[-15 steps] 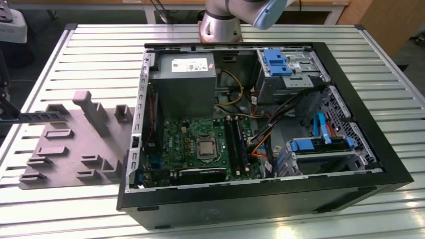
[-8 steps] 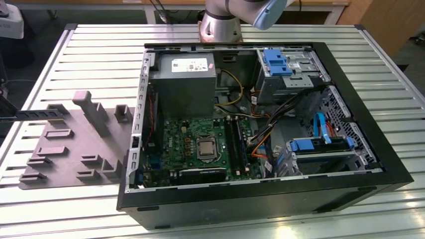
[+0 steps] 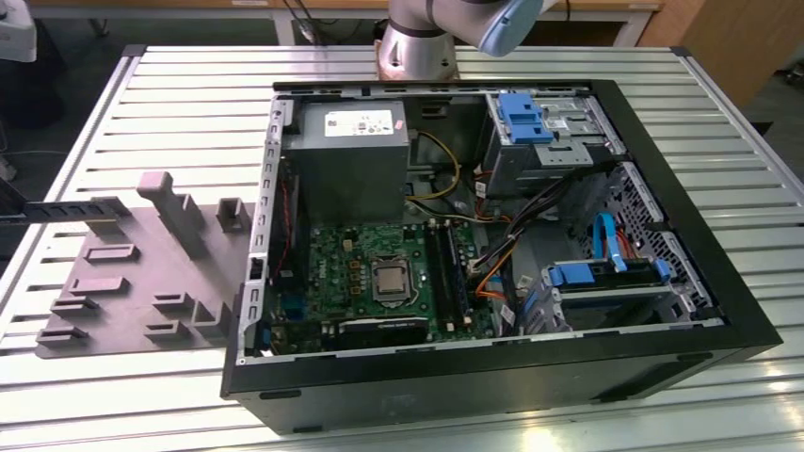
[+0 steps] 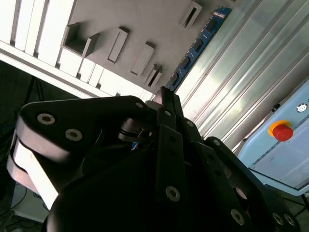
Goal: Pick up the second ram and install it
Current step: 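Pick up the second ram and move it above second insertion slot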
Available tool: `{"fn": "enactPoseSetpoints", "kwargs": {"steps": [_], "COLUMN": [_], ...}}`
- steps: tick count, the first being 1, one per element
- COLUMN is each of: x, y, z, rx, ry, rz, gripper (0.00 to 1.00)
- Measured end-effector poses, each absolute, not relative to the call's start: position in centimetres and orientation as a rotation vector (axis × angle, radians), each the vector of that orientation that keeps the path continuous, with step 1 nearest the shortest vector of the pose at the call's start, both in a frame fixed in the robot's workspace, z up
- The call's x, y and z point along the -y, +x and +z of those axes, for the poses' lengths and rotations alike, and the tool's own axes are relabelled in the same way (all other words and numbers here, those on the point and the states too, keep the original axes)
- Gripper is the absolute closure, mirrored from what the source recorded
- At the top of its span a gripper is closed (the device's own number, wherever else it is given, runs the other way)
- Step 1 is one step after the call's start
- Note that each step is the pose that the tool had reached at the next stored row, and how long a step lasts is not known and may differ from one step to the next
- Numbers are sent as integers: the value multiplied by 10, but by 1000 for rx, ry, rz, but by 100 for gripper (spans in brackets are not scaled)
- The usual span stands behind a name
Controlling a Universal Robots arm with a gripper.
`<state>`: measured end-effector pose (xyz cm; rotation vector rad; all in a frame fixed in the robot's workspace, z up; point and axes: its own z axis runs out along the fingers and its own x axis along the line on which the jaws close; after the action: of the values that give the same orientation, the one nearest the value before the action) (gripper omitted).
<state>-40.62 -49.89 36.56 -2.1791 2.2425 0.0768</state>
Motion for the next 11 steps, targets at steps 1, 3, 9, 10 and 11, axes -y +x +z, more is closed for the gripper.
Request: {"fn": "enactPoseSetpoints", "kwargs": {"steps": [1, 3, 9, 10, 11], "x": [499, 499, 499, 499, 499], "y": [-406, -406, -406, -406, -406], "z": [367, 369, 375, 376, 377], "rx": [-2242, -2242, -2242, -2241, -2241], "ry": [-2179, -2179, -2178, -2178, -2178], "rz": [77, 77, 78, 78, 78], "gripper": [88, 88, 88, 88, 88]}}
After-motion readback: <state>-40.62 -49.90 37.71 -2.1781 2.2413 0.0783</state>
